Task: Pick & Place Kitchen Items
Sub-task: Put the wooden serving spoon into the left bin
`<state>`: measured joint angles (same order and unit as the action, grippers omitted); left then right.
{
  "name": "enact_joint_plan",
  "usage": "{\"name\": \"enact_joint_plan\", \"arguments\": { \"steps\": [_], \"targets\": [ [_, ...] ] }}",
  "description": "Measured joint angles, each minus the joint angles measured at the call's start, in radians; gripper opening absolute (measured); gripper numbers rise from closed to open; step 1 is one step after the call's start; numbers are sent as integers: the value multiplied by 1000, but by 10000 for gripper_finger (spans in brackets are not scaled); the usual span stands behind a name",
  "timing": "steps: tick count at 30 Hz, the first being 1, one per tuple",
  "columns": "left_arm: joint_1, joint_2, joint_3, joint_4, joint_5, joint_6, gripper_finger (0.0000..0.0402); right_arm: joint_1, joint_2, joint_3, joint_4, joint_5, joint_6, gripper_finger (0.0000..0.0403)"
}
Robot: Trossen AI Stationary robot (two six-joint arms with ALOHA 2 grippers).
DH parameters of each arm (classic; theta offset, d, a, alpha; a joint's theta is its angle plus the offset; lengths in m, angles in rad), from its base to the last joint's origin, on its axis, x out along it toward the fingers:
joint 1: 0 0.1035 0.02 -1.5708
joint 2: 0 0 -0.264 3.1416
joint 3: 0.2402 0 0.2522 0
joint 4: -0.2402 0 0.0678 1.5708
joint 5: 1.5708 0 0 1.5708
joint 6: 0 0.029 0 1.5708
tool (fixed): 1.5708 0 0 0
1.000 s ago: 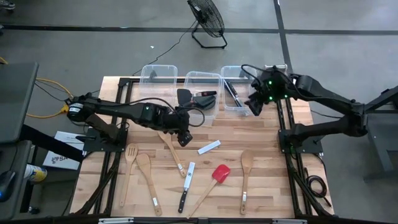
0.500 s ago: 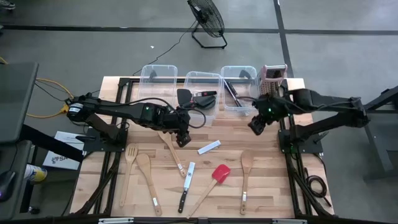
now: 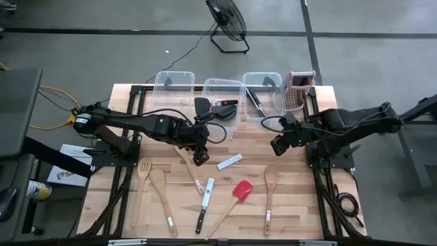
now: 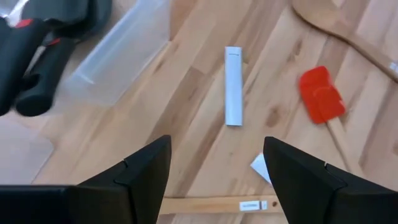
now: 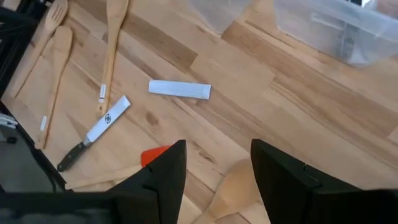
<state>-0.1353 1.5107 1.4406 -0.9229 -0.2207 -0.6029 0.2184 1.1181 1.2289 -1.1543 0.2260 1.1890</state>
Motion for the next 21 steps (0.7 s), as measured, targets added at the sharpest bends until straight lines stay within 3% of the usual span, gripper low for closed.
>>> {"name": "enact_joint_plan", "arguments": {
  "steps": [9,15,21],
  "targets": [
    [-31,31,-2,24,1,9,252,101,2,-33,23,9,163,171],
    [-29,44,-1,42,-2,25,252,209,40,-67,32,-51,280,172],
    [-29,51,-1,44,-21,50,252,302,109,-139,148,-53,376,172]
  ]
}}
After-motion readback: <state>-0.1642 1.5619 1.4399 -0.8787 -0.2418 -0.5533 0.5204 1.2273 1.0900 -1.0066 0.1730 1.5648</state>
